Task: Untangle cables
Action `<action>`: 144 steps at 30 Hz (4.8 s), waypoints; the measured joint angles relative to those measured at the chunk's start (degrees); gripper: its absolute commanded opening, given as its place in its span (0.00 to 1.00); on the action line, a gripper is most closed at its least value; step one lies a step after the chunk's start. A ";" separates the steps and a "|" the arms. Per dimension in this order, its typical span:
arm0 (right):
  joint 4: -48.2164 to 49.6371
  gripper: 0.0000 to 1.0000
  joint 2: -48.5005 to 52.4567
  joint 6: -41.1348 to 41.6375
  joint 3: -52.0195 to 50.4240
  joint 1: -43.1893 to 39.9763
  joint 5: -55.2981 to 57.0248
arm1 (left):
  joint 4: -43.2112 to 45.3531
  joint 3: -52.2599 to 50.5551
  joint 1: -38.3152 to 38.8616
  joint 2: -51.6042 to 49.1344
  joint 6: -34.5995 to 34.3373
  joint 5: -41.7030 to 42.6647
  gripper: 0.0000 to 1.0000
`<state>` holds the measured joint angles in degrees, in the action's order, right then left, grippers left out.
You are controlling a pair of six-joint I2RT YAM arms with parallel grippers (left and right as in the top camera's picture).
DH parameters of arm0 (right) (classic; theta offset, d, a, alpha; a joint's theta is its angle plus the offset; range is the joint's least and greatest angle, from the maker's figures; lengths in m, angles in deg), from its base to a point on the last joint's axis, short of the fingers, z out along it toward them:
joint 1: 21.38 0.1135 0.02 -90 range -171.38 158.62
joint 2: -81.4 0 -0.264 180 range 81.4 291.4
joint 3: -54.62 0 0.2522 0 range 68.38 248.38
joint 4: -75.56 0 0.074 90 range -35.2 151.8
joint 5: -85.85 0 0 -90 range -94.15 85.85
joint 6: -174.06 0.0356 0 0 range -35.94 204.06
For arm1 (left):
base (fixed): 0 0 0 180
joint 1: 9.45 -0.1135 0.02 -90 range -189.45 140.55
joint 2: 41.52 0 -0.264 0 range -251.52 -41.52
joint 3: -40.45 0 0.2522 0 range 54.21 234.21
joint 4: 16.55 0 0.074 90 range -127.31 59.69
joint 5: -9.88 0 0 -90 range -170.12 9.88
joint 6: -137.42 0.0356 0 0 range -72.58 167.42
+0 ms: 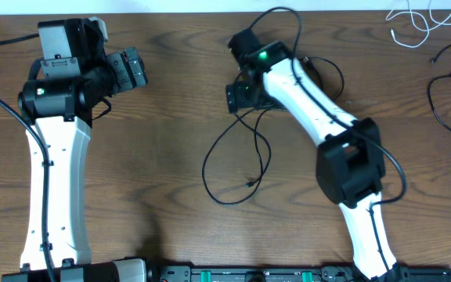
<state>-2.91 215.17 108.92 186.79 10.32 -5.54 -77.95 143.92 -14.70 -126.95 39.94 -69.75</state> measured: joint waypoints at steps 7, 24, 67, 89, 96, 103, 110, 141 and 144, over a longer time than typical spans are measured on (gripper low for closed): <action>-0.07 0.88 3.37 4.74 0.00 2.16 2.95 | -0.37 0.00 0.00 0.00 -0.02 -0.24 0.95; -1.51 0.60 6.01 7.63 0.00 4.09 3.98 | -1.46 0.00 0.00 0.00 -0.02 -0.26 0.95; -9.27 0.01 -29.22 -17.55 10.49 -38.03 -9.25 | -2.32 0.00 0.00 0.00 -0.02 -0.26 0.95; 1.25 0.76 -16.83 -17.70 11.21 -72.85 1.14 | -2.32 0.00 0.00 0.00 -0.02 -0.24 0.95; -3.26 0.95 -9.03 -17.70 10.40 -72.83 0.46 | -2.32 0.00 0.00 -0.02 -0.02 -0.24 0.95; -3.72 0.99 -12.76 -18.47 10.43 -72.83 -5.16 | -2.32 0.00 0.00 -0.02 -0.02 -0.24 0.95; -5.11 0.99 -25.55 -22.25 10.60 -70.60 -13.38 | -2.32 0.00 0.00 -0.02 -0.02 -0.24 0.96; -5.92 0.99 -5.95 -23.71 9.62 -83.23 -44.22 | -3.21 0.00 0.00 -0.02 -0.02 -0.24 0.96; -6.86 0.99 -5.77 -29.68 9.62 -83.36 -49.24 | -3.21 0.00 0.00 -0.02 -0.02 -0.24 0.96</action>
<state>-9.77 209.40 79.24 196.41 -73.04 -54.78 -81.16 143.92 -14.70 -126.97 39.91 -69.99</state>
